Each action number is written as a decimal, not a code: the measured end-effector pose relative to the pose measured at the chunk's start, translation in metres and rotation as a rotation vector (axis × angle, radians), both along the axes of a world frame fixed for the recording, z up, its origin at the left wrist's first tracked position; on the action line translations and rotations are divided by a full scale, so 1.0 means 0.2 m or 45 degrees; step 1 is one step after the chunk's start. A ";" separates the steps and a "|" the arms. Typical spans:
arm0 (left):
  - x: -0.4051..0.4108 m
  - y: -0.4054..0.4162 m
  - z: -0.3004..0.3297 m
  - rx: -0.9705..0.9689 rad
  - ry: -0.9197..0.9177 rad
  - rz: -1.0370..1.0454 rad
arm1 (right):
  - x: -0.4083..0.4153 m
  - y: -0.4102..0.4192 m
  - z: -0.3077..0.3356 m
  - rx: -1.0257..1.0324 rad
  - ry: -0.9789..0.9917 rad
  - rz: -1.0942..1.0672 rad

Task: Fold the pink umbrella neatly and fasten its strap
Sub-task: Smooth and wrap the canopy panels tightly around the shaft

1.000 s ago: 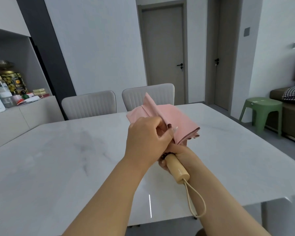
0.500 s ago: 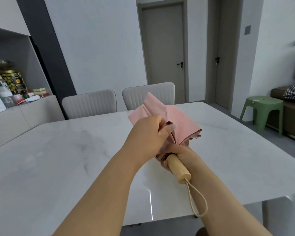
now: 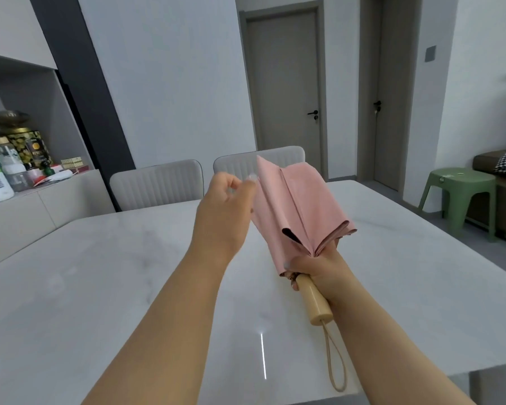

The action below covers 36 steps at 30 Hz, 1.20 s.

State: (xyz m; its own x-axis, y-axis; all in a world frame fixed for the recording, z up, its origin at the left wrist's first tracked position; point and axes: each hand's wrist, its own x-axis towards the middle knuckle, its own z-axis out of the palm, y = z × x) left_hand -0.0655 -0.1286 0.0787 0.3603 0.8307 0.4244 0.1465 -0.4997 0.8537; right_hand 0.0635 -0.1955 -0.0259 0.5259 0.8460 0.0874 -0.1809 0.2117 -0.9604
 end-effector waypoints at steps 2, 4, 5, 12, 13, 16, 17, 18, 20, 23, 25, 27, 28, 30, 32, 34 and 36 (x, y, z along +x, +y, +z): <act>0.05 0.06 0.05 0.065 0.149 0.032 | 0.00 0.02 0.00 -0.041 -0.069 -0.018; 0.10 0.10 0.10 0.140 0.366 0.024 | -0.01 0.04 -0.01 -0.081 -0.129 -0.039; 0.13 0.13 0.11 0.159 0.467 0.023 | -0.02 0.04 -0.01 -0.097 -0.153 -0.047; 0.26 0.30 0.03 0.298 0.662 0.279 | -0.02 0.07 -0.04 -0.065 -0.183 -0.012; 0.26 0.32 -0.01 0.315 0.617 0.290 | -0.01 0.07 -0.05 -0.050 -0.179 0.018; 0.27 0.37 -0.12 0.297 0.383 0.257 | 0.02 0.07 -0.05 0.046 -0.080 0.148; 0.27 0.38 -0.14 0.274 0.305 0.248 | 0.03 0.07 -0.04 0.097 -0.021 0.200; 0.27 0.38 -0.16 0.243 0.235 0.240 | 0.03 0.07 -0.04 0.142 0.040 0.240; 0.27 0.36 -0.20 0.198 0.103 0.216 | 0.03 0.07 -0.04 0.217 0.176 0.266; 0.28 0.36 -0.25 0.118 -0.078 0.179 | 0.02 0.08 -0.04 0.310 0.260 0.256; 0.29 0.38 -0.30 0.057 -0.150 0.184 | 0.01 0.07 -0.03 0.277 0.229 0.226; 0.30 0.42 -0.34 0.051 -0.139 0.192 | 0.01 0.07 -0.03 0.217 0.190 0.218; 0.30 0.44 -0.35 0.062 -0.117 0.197 | 0.01 0.07 -0.03 0.193 0.179 0.214; 0.29 0.48 -0.32 0.112 -0.067 0.250 | 0.01 0.08 -0.02 0.170 0.155 0.180; 0.27 0.49 -0.25 0.244 -0.002 0.389 | 0.02 0.09 0.00 0.166 0.099 0.167; 0.26 0.47 -0.17 0.476 0.109 0.448 | 0.03 0.10 0.02 0.158 0.031 0.162; 0.28 0.46 -0.13 0.627 0.249 0.341 | 0.04 0.13 0.05 0.141 -0.017 0.169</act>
State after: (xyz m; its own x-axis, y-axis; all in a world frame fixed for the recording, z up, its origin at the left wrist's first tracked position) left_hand -0.0095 -0.0370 0.0525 0.2760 0.6253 0.7299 0.4533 -0.7543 0.4749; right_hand 0.0715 -0.1702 -0.0165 0.4082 0.8929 0.1899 -0.2018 0.2911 -0.9352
